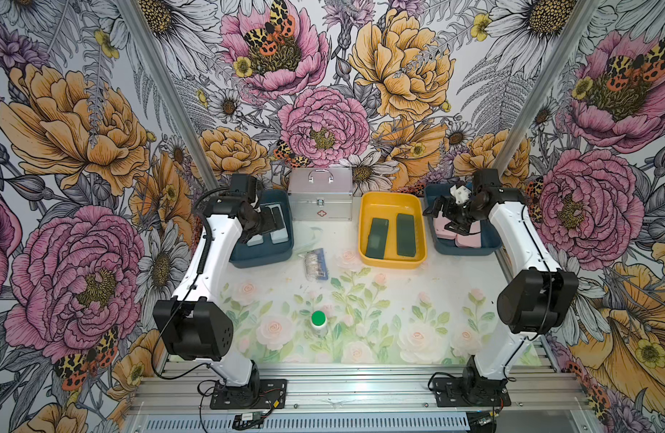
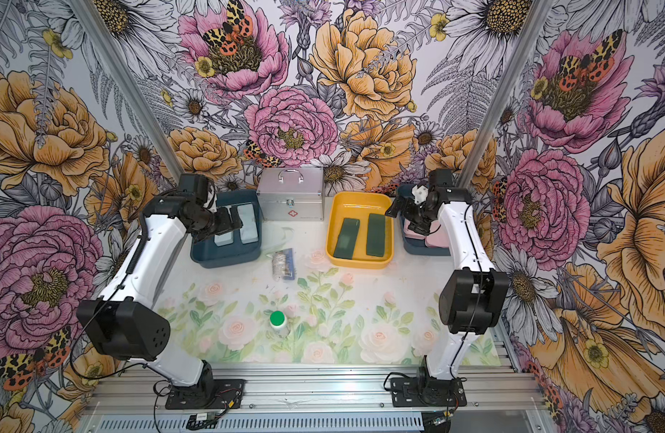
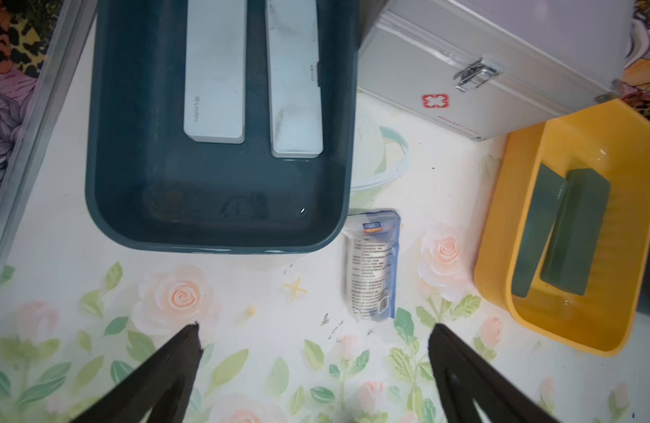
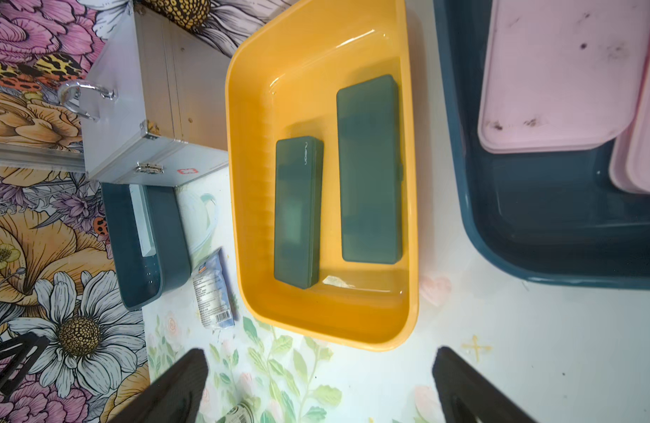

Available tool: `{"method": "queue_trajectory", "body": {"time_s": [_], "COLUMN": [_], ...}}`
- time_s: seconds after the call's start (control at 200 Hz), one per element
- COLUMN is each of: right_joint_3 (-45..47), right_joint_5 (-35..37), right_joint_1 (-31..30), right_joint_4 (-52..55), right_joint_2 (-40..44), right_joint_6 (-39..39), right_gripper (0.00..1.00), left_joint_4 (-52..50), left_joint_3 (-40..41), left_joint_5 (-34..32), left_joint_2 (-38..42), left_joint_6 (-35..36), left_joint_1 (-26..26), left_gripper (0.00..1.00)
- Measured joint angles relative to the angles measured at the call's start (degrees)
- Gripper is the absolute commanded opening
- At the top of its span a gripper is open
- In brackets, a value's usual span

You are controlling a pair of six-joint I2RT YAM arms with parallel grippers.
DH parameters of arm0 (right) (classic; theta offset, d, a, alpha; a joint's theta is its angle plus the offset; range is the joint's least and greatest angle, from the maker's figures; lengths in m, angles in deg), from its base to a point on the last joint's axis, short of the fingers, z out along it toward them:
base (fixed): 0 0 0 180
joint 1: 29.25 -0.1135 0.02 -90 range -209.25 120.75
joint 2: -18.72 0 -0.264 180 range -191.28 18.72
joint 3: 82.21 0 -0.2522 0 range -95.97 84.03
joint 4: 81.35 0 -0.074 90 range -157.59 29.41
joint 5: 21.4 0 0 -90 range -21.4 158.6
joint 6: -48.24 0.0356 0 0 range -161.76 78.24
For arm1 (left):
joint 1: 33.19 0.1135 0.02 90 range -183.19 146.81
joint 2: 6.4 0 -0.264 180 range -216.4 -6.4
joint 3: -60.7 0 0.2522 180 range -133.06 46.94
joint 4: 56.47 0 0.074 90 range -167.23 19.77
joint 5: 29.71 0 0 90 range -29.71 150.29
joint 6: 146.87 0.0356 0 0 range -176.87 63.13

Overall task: Place the pencil cases by color into the storage box
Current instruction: Reset both arms

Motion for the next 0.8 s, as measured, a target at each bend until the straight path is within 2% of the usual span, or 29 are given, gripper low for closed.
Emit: {"method": "queue_trajectory", "body": {"time_s": [0.055, 0.125, 0.33, 0.57, 0.705, 0.8], "right_joint_3": [3.4, 7.5, 22.3, 36.2, 43.5, 48.6], "right_joint_5": [-0.9, -1.4, -1.0, 2.2, 6.4, 10.4], "right_joint_1": [-0.2, -0.5, -2.4, -4.2, -4.4, -4.4], "right_joint_4": [-0.2, -0.7, -4.3, -13.8, -21.2, -26.5], "right_joint_2": [3.1, 7.3, 21.9, 39.2, 46.7, 48.7], "right_joint_6": [-0.9, -1.7, -3.0, -3.9, -3.7, -3.7], "right_gripper": [0.99, 0.99, 0.99, 0.99, 0.99, 0.99], "left_joint_4": [1.1, 1.5, 10.7, 24.4, 38.5, 52.8], "left_joint_3": [4.6, 7.6, 19.0, 32.9, 46.9, 60.8], "left_joint_5": [-1.1, -3.5, -8.5, -18.8, -20.7, -17.0], "left_joint_2": [2.6, 5.2, 15.5, 26.0, 34.1, 41.6], "left_joint_6": [3.2, 5.4, 5.0, 4.8, 5.4, 8.7], "left_joint_1": [1.3, 0.4, -1.2, -3.0, -3.0, -3.0], "left_gripper": [0.99, 0.99, 0.99, 0.99, 0.99, 0.99]}}
